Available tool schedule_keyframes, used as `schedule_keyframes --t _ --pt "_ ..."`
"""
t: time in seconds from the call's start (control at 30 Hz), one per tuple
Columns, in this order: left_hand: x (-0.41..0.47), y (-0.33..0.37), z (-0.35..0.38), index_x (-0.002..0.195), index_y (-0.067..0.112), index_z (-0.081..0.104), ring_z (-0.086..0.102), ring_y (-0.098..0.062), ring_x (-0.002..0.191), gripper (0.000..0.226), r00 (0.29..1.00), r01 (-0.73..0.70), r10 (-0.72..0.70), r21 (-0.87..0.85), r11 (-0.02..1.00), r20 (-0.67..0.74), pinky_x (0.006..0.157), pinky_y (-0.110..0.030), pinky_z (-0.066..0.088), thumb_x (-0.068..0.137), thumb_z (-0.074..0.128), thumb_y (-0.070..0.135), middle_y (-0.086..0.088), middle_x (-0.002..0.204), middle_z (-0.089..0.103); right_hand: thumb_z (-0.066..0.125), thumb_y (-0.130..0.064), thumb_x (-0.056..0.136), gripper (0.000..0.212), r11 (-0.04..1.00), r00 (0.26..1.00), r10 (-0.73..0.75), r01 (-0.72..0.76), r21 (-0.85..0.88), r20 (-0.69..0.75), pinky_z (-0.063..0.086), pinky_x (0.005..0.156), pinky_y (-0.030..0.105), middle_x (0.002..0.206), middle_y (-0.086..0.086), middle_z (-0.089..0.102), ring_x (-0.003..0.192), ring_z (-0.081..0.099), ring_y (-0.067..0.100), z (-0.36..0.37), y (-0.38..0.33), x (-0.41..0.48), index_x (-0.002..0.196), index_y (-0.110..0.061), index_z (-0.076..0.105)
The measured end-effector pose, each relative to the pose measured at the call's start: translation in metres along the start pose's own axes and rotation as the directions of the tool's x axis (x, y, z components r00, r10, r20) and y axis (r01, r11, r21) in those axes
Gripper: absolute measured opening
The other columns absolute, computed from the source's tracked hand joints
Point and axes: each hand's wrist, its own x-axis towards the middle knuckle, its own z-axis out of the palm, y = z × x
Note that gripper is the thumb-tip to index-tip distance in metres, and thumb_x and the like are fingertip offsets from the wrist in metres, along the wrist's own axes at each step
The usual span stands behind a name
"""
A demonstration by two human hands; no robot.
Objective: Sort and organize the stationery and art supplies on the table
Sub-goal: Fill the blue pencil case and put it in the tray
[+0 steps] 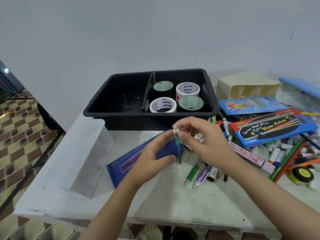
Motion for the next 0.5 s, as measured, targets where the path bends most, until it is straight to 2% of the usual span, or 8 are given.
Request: schedule_keyframes --t 0.1,0.17,0.23,0.27,0.33,0.4,0.43,0.5 --pt "0.011 0.011 0.011 0.114 0.021 0.062 0.062 -0.012 0.103 0.027 0.999 0.029 -0.032 -0.066 0.997 -0.043 0.088 -0.023 0.047 0.091 0.055 0.008 0.002 0.106 0.070 0.064 -0.009 0.085 0.015 0.949 0.990 0.139 -0.133 0.285 0.000 0.054 0.069 0.025 0.085 0.002 0.068 0.077 0.065 0.020 0.005 -0.010 0.008 0.094 -0.020 0.066" --pt "0.017 0.014 0.016 0.101 0.015 0.063 0.069 -0.014 0.086 0.025 0.989 0.094 -0.109 -0.142 0.985 -0.103 0.078 -0.024 0.054 0.097 0.043 0.000 0.001 0.089 0.073 0.063 -0.004 0.087 0.017 0.932 0.981 0.194 -0.187 0.311 0.008 0.055 0.069 0.028 0.086 0.006 0.068 0.079 0.065 0.026 0.006 -0.007 0.008 0.096 -0.018 0.066" --pt "0.018 0.013 0.016 0.101 0.011 0.063 0.071 -0.020 0.083 0.028 0.970 0.157 -0.203 -0.296 0.942 -0.135 0.073 -0.030 0.058 0.097 0.038 -0.001 -0.005 0.088 0.074 0.060 -0.007 0.088 0.016 0.968 0.985 0.169 -0.161 0.195 -0.029 0.053 0.071 0.023 0.086 0.001 0.066 0.079 0.063 0.017 0.004 0.001 0.004 0.098 -0.019 0.065" --pt "0.018 0.012 0.014 0.104 0.009 0.062 0.071 -0.024 0.085 0.028 0.957 0.175 -0.247 -0.382 0.907 -0.149 0.073 -0.033 0.059 0.097 0.037 0.000 -0.009 0.093 0.073 0.057 -0.008 0.087 0.017 0.990 0.992 0.123 -0.121 0.078 -0.024 0.049 0.070 0.018 0.085 -0.002 0.065 0.077 0.061 0.010 0.000 0.006 0.001 0.096 -0.019 0.066" --pt "0.018 0.008 0.009 0.110 0.006 0.061 0.069 -0.027 0.093 0.028 0.925 0.202 -0.340 -0.540 0.817 -0.169 0.075 -0.036 0.059 0.098 0.036 0.004 -0.015 0.102 0.071 0.054 -0.008 0.086 0.021 0.975 0.988 0.073 -0.041 -0.220 0.138 0.042 0.071 0.014 0.089 -0.008 0.060 0.080 0.055 0.003 -0.010 0.016 -0.006 0.094 -0.022 0.068" --pt "0.018 0.004 0.004 0.114 0.005 0.060 0.068 -0.027 0.097 0.029 0.887 0.224 -0.429 -0.656 0.721 -0.169 0.076 -0.035 0.059 0.100 0.035 0.008 -0.015 0.106 0.070 0.054 -0.008 0.084 0.030 0.888 0.897 0.198 0.007 -0.460 0.396 0.041 0.077 0.017 0.095 -0.016 0.049 0.084 0.045 -0.006 -0.017 0.023 -0.016 0.098 -0.030 0.070" --pt "0.019 0.002 0.002 0.115 0.005 0.059 0.068 -0.026 0.098 0.029 0.874 0.236 -0.461 -0.695 0.679 -0.154 0.076 -0.035 0.059 0.100 0.034 0.010 -0.015 0.108 0.070 0.055 -0.009 0.084 0.033 0.851 0.845 0.258 0.031 -0.524 0.468 0.040 0.078 0.018 0.096 -0.019 0.045 0.082 0.041 -0.009 -0.018 0.026 -0.021 0.101 -0.033 0.070" --pt "0.019 -0.001 -0.001 0.116 0.005 0.059 0.068 -0.026 0.099 0.031 0.855 0.269 -0.507 -0.737 0.620 -0.114 0.078 -0.036 0.058 0.101 0.033 0.014 -0.014 0.109 0.070 0.058 -0.015 0.083 0.032 0.825 0.796 0.317 0.037 -0.563 0.516 0.036 0.074 0.017 0.096 -0.020 0.040 0.077 0.038 -0.012 -0.017 0.030 -0.029 0.105 -0.036 0.070"
